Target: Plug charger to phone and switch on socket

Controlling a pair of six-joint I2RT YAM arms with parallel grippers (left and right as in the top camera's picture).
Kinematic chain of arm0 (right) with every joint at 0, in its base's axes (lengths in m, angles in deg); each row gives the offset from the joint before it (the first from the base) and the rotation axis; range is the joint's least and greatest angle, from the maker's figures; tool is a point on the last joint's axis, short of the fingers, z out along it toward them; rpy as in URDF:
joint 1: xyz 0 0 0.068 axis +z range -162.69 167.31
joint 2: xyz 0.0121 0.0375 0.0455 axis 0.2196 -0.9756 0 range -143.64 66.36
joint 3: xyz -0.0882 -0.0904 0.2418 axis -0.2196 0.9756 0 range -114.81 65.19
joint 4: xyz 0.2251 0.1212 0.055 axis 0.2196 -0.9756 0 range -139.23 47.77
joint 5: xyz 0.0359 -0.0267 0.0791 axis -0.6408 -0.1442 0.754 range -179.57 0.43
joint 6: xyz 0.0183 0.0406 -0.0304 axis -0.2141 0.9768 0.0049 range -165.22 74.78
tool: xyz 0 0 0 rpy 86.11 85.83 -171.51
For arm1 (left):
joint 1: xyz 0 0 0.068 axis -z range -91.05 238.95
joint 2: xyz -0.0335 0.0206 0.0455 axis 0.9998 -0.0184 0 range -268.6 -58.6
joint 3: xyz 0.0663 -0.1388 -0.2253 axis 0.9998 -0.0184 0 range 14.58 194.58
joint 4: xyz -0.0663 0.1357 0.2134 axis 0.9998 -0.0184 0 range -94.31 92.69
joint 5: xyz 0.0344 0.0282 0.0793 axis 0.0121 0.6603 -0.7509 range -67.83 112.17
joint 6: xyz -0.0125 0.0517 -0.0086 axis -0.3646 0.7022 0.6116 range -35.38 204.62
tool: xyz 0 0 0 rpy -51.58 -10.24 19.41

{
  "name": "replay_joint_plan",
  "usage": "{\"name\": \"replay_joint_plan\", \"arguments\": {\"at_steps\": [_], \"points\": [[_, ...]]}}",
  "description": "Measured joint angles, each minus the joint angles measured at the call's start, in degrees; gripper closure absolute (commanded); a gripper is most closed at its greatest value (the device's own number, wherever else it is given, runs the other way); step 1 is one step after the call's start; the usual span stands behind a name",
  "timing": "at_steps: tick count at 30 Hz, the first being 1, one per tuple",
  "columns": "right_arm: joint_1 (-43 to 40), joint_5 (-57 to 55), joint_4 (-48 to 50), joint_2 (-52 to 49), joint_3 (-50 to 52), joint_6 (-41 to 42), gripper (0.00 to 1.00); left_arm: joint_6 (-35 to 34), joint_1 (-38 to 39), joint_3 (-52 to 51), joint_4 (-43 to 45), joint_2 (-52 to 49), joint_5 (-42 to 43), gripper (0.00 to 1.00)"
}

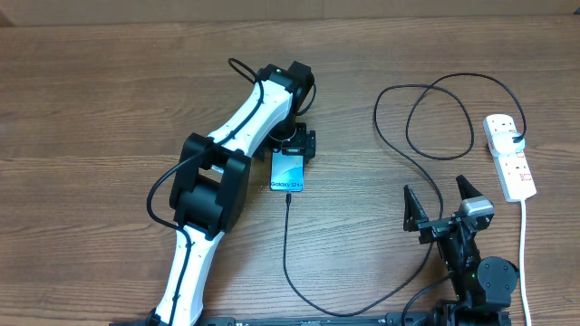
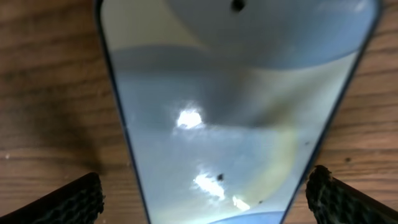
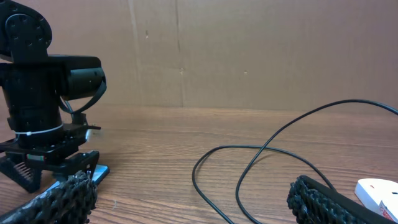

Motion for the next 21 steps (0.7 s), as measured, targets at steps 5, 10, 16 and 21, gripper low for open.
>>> {"name": "replay_joint_plan", "arguments": {"at_steps": [5,10,16,21], "points": [[0.0,0.02,-0.02,0.0,0.0,0.0,0.0,0.0,0.17,0.0,2.27,0.0,-0.33,0.0],[0.0,0.0,-0.02,0.0,0.0,0.0,0.0,0.0,0.17,0.0,2.49,0.0,-0.44,0.0],[0.02,0.0,-0.02,0.0,0.0,0.0,0.0,0.0,0.17,0.0,1.55,0.0,-0.44,0.0],[0.02,-0.02,-0.02,0.0,0.0,-0.02,0.0,0.0,0.17,0.0,1.18,0.0,-0.46,0.0]]}}
